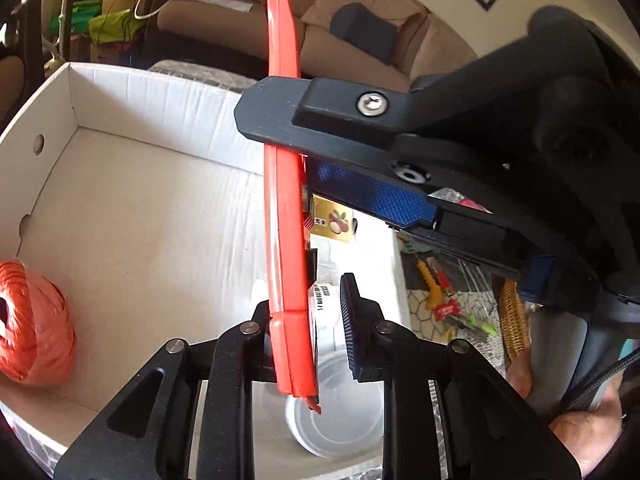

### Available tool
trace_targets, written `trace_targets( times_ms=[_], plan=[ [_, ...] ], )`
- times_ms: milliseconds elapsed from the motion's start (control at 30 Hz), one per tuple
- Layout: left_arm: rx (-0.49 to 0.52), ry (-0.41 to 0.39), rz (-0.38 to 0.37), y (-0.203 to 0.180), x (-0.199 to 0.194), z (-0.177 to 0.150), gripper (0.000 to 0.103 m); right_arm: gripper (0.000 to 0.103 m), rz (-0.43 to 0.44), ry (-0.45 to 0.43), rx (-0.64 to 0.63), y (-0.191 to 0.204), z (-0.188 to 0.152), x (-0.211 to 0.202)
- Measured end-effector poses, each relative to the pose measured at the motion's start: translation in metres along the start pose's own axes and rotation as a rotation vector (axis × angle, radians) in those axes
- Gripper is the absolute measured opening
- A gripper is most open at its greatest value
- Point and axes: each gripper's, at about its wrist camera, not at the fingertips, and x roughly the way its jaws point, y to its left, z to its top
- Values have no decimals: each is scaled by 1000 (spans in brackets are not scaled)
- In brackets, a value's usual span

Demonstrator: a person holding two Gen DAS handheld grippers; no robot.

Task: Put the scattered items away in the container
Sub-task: 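Carry the red grater into the box and open the right gripper, then withdraw the right gripper from the box toward the silver flat grater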

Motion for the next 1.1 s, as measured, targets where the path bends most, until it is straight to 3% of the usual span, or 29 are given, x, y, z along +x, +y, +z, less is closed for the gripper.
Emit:
trace_targets(
  times_ms=[100,200,300,400,533,667,867,967,1100],
  plan=[
    [34,135,77,17,27,19,26,46,-45,43,79,-25,16,30],
    [38,240,148,42,48,29,39,46,-101,82,159,-53,29,59],
    [21,259,225,66,48,32,43,46,-182,117,168,-68,35,82],
    [-8,234,237,83,39,31,56,46,-289,162,141,-72,39,102],
    [-14,223,244,92,37,29,59,48,-402,193,88,-69,39,116],
    [4,217,240,93,48,35,70,53,-368,158,66,-62,34,101],
    [82,276,304,74,74,30,78,75,-280,96,42,-47,36,56],
    [44,346,260,72,97,37,78,82,-256,51,-2,-37,32,17],
    [-144,368,67,84,110,45,80,84,-240,-24,-35,-37,15,-42]
  ],
)
